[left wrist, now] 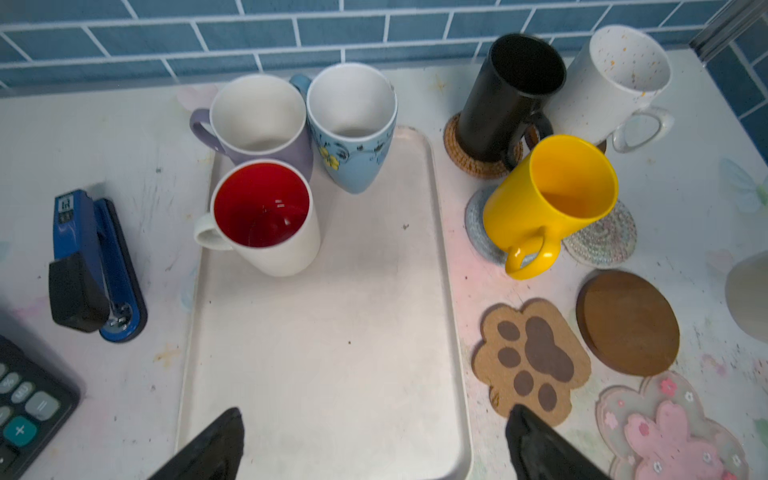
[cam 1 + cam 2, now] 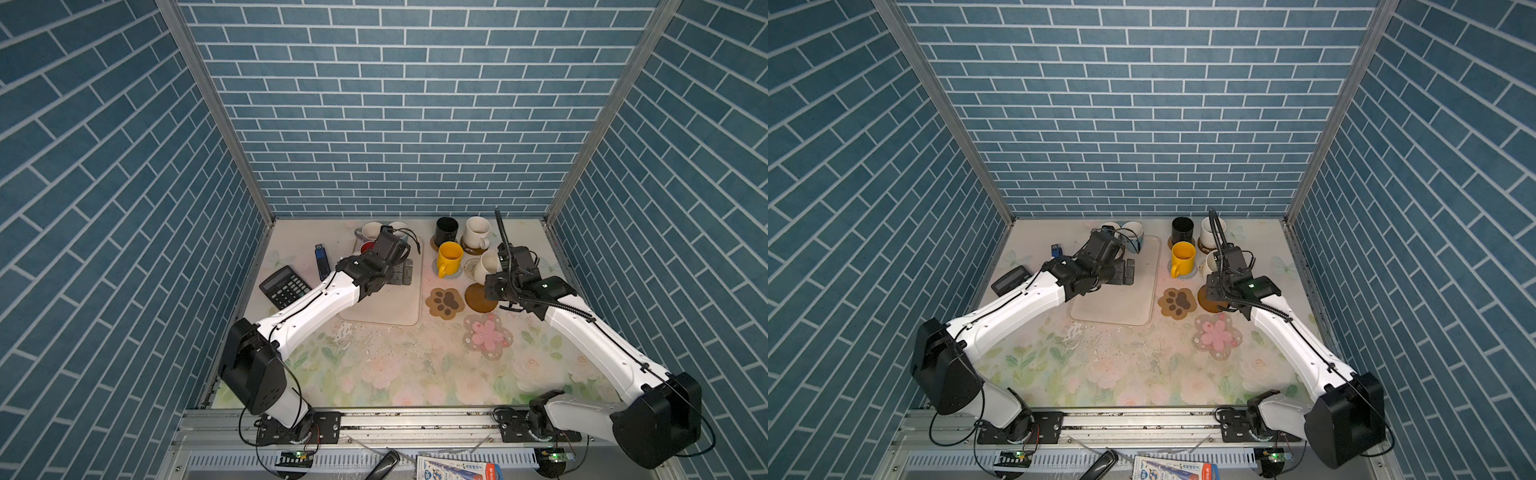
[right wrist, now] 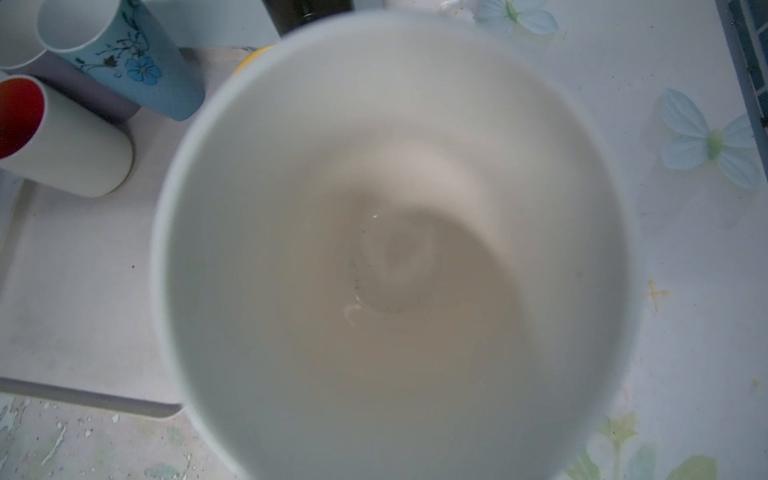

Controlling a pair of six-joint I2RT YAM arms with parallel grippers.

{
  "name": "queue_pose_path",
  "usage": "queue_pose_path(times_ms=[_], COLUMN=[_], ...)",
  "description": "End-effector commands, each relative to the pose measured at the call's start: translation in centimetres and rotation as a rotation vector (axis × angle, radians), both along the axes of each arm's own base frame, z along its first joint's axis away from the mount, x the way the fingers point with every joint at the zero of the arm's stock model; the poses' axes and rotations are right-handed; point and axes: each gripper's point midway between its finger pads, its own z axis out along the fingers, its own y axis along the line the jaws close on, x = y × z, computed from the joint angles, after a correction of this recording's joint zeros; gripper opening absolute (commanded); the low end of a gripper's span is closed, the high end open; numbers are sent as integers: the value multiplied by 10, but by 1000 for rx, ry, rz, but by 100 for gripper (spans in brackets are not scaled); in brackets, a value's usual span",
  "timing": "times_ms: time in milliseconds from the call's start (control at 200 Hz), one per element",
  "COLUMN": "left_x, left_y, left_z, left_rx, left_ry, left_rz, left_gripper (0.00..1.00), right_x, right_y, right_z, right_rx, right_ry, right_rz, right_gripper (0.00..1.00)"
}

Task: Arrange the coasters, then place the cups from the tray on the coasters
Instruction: 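Lift the white mug with the right gripper and carry it toward the coasters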

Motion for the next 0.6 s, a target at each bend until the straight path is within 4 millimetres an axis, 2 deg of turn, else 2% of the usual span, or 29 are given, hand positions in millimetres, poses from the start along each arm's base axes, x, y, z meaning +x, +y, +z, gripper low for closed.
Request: queue_pose_path(times_ms=[0,155,320,460,595], left_x=[32,70,98,107,103], left_y=[9,16,15,18,22], left_z=[2,-18,-22,-23,-16], left_rx=[-16,-107,-73,-17,-5], left_ry=[-31,-6,-43,-69,-98], left_rz=[60,116,117,108,90], left_gripper=[99,99,99,99,99], right_x=[26,48,66,78,87], right_y=[-4,-10,-13,-11,-11], right_z=[1,-8,-18,-20,-26], right_rx=[37,62,46,31,12], right_ry=[-46,-31,-11,-9,3], right_rz=[-13,-30,-44,-40,-41], right_gripper=[0,0,0,0,0])
